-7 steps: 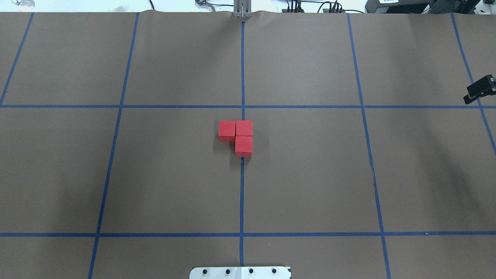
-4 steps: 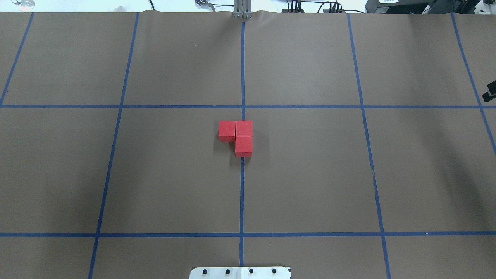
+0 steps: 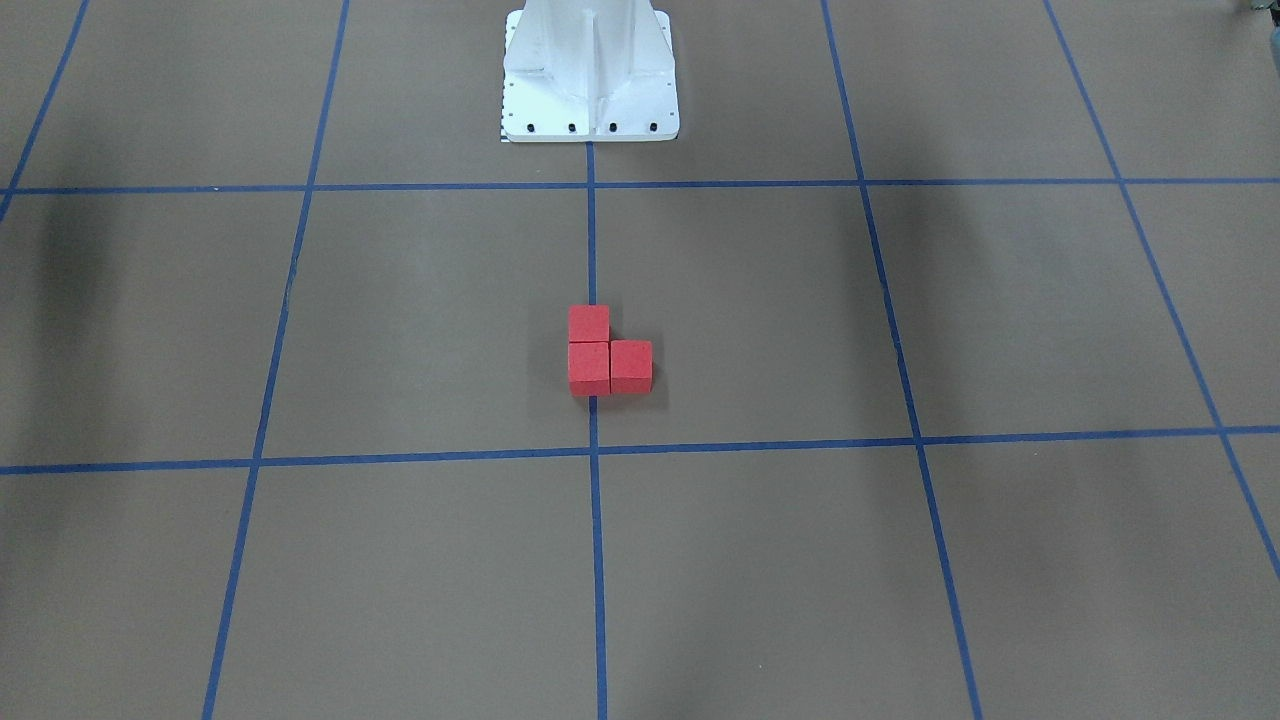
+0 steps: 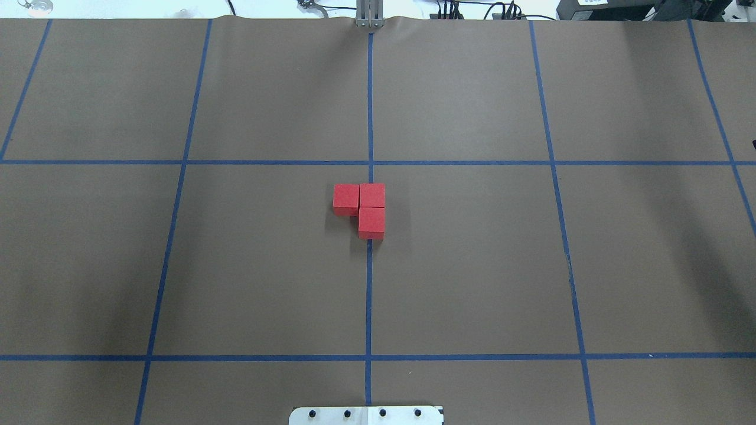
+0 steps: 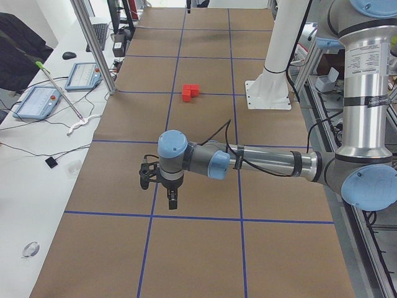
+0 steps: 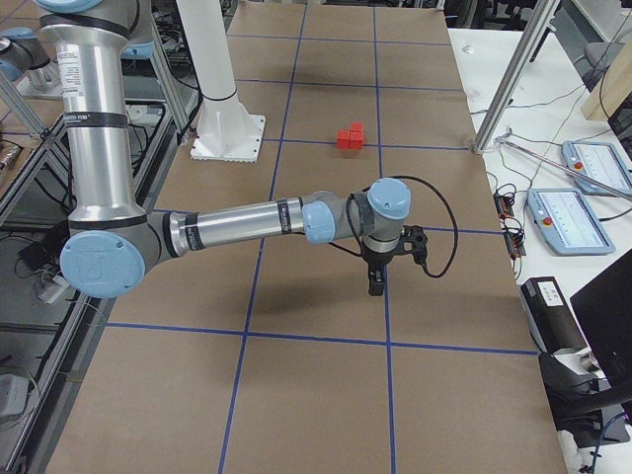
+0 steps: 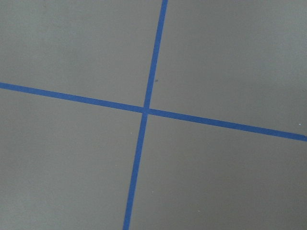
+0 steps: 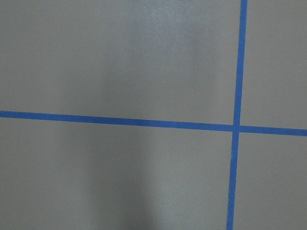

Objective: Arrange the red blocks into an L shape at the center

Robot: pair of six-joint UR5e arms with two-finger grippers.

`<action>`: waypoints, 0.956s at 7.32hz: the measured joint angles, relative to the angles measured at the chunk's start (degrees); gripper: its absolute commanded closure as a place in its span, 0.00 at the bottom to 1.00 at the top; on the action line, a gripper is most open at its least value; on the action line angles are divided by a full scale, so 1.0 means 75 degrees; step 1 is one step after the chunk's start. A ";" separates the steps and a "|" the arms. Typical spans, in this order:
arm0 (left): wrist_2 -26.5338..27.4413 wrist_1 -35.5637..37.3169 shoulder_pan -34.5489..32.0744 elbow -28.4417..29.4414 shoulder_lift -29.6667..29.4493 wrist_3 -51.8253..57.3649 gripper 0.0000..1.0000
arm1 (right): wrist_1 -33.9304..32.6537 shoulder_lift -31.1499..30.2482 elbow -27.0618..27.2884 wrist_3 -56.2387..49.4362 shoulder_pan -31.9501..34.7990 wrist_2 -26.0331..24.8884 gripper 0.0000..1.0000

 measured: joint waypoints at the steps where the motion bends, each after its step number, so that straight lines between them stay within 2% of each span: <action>1: -0.0362 -0.0005 -0.0110 0.0121 -0.0015 0.0033 0.00 | 0.0020 0.0032 -0.0101 -0.0024 0.0006 0.0037 0.00; 3: -0.0604 0.0001 -0.0199 0.0181 -0.0029 -0.0015 0.00 | 0.0044 0.0095 -0.0196 -0.0024 0.0006 0.0029 0.00; 7: -0.0485 0.0017 -0.0179 0.0243 -0.0060 -0.0062 0.00 | 0.0049 0.0110 -0.0257 0.0006 -0.0011 -0.0078 0.00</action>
